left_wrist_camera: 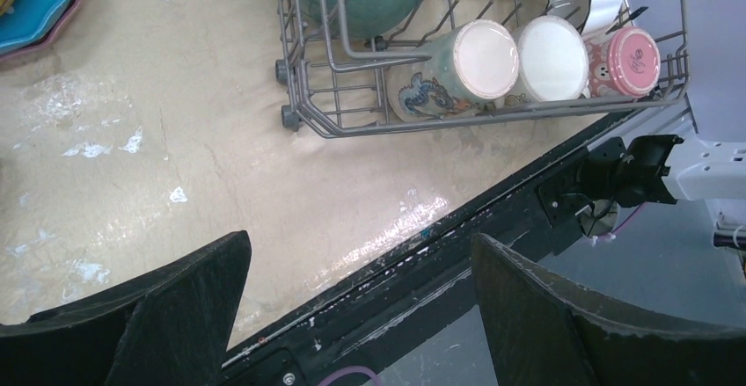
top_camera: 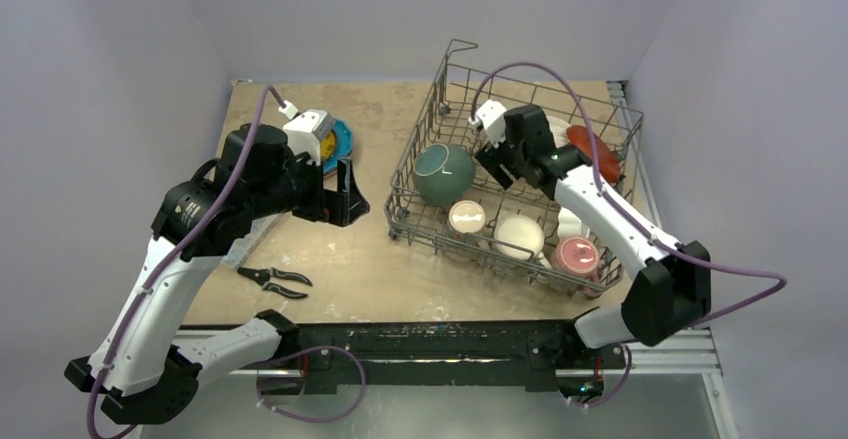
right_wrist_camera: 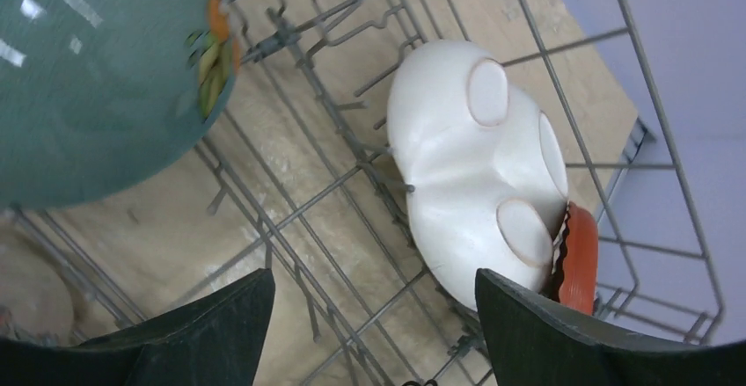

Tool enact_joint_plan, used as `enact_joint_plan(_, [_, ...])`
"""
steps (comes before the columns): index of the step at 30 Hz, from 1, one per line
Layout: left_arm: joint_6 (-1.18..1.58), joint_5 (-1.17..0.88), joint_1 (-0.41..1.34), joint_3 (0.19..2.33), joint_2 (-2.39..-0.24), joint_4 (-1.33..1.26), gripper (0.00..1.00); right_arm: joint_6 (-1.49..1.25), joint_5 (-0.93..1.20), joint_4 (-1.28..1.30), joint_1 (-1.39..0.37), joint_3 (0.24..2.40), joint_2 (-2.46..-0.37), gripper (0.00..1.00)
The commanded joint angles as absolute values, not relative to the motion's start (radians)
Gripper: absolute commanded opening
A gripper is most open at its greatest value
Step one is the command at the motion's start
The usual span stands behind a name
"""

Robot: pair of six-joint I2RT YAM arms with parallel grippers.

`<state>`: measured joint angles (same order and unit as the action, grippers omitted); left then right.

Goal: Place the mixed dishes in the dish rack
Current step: Pick up the plate from the dish rack.

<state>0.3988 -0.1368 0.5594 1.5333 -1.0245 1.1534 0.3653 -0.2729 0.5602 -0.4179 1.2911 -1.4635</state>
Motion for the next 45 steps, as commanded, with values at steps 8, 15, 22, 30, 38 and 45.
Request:
enact_joint_plan(8, [0.370, -0.117, 0.571, 1.542, -1.013, 1.138, 0.95, 0.956, -0.342, 0.228, -0.425, 1.151, -1.480, 0.82])
enact_joint_plan(15, [0.374, -0.127, 0.572, 1.553, -1.020, 1.141, 0.95, 0.978, -0.287, 0.280, -0.418, 1.215, -1.580, 0.81])
enact_joint_plan(22, [0.373, -0.123, 0.571, 1.552, -1.022, 1.149, 0.95, 0.999, -0.531, 0.127, -0.419, 1.222, -1.656, 0.78])
enact_joint_plan(30, [0.373, -0.121, 0.572, 1.561, -1.026, 1.150, 0.95, 1.083, -0.629, 0.040, -0.402, 1.258, -1.650, 0.73])
enact_joint_plan(38, [0.373, -0.117, 0.571, 1.572, -1.026, 1.157, 0.95, 1.166, -0.670, 0.006, -0.403, 1.274, -1.597, 0.65])
enact_joint_plan(45, [0.387, -0.136, 0.572, 1.578, -1.036, 1.154, 0.95, 1.193, -0.618, -0.059, -0.349, 1.289, -1.686, 0.66])
